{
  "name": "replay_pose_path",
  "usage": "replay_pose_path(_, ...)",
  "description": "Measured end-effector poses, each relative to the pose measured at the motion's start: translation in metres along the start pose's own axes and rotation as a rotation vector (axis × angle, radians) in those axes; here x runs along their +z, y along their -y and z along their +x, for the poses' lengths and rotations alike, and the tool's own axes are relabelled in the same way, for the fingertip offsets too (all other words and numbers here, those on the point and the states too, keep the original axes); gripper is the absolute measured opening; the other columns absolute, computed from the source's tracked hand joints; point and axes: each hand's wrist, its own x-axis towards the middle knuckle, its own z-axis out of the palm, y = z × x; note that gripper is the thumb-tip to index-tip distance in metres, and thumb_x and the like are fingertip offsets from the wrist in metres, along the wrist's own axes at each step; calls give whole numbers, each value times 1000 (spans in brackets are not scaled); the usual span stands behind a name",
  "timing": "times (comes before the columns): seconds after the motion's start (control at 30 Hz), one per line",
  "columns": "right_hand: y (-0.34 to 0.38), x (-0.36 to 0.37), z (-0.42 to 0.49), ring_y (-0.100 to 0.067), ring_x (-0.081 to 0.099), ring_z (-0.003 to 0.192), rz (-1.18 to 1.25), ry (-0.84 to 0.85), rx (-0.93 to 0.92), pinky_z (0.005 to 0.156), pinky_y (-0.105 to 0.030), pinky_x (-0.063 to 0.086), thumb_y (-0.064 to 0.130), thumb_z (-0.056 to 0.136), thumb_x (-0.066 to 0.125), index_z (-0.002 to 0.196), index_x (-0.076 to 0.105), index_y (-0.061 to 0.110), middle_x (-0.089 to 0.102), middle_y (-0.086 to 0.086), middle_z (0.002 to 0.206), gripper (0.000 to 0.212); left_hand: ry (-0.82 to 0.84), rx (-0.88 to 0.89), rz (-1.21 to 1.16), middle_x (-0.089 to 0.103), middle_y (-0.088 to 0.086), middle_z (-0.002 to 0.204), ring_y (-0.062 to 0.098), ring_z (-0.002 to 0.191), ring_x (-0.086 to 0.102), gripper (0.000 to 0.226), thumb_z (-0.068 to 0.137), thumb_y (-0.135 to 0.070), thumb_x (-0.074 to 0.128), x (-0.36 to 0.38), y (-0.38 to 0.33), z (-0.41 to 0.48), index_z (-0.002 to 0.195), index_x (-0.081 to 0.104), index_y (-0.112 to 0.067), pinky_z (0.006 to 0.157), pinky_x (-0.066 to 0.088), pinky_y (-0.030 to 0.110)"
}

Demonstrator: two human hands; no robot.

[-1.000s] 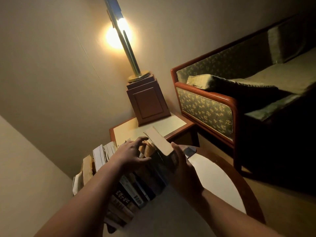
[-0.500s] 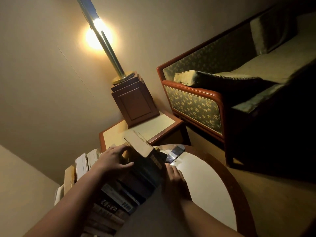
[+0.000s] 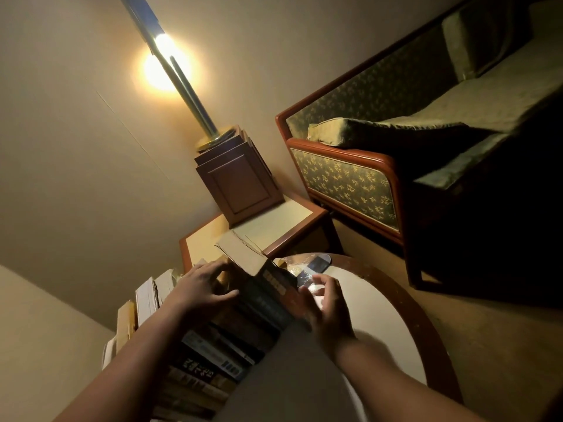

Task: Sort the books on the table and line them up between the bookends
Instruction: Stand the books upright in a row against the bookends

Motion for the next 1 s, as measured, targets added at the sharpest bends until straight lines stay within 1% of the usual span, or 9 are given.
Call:
replay_pose_path(0.13,-1,-7,37,-21,41,137,224,252,306,100,-22,31,77,85,18,147,39,20,43,-4,150,87,-9,21,-4,47,2,143,19,133,40,77,81,-50,71,0,-3,-2,146,39,-24,105,44,34)
replay_pose_path(0.27,-13,7,73,-22,53,121,309,465,451,98,-31,45,73,91,17,137,53,21,57,-4,135,78,-27,29,-37,46,2,145,19,133,41,82,77,-56,72,-1,-7,-4,145,40,-24,104,44,33)
replay_pose_path(0.4,-36,26,96,-22,55,121,206,530,464,108,-44,41,93,76,21,129,62,29,62,0,128,92,-14,49,-34,50,-2,141,14,130,41,121,45,-98,50,-4,-5,-4,142,43,-27,102,42,30)
replay_pose_path(0.47,-47,29,103,-22,58,120,232,529,461,108,-46,42,103,59,28,124,66,32,66,0,126,103,-39,76,-43,53,-5,137,12,127,42,118,43,-106,31,0,2,-1,137,45,-35,101,42,31)
replay_pose_path(0.57,-44,30,106,-21,56,121,252,551,472,110,-45,39,104,52,31,119,69,36,65,1,127,102,-64,86,-57,54,-8,134,10,124,42,92,47,-105,32,1,4,2,123,37,-52,101,45,35)
replay_pose_path(0.67,-34,33,108,-24,55,118,150,608,470,109,-47,38,100,63,22,127,63,29,63,-5,128,104,-69,88,-57,54,-7,134,11,124,42,107,46,-105,32,1,1,4,132,42,-41,102,44,37)
replay_pose_path(0.77,-28,37,111,-30,50,123,133,623,503,111,-45,34,85,83,22,125,59,26,56,-11,135,81,-61,67,-48,52,-9,134,11,125,41,115,45,-105,30,0,-3,4,135,43,-36,102,42,36)
replay_pose_path(0.93,-34,45,117,-32,54,123,179,690,600,112,-50,35,99,57,38,137,51,24,59,-12,132,111,-64,24,-10,51,-2,142,17,132,40,124,43,-102,38,-1,-7,1,143,44,-27,105,42,39)
replay_pose_path(1.0,-28,44,118,-32,51,127,212,713,658,114,-48,33,94,66,39,143,44,21,56,-13,136,106,-59,13,-14,49,1,143,18,133,40,114,49,-89,44,-1,-11,0,144,42,-26,105,42,39)
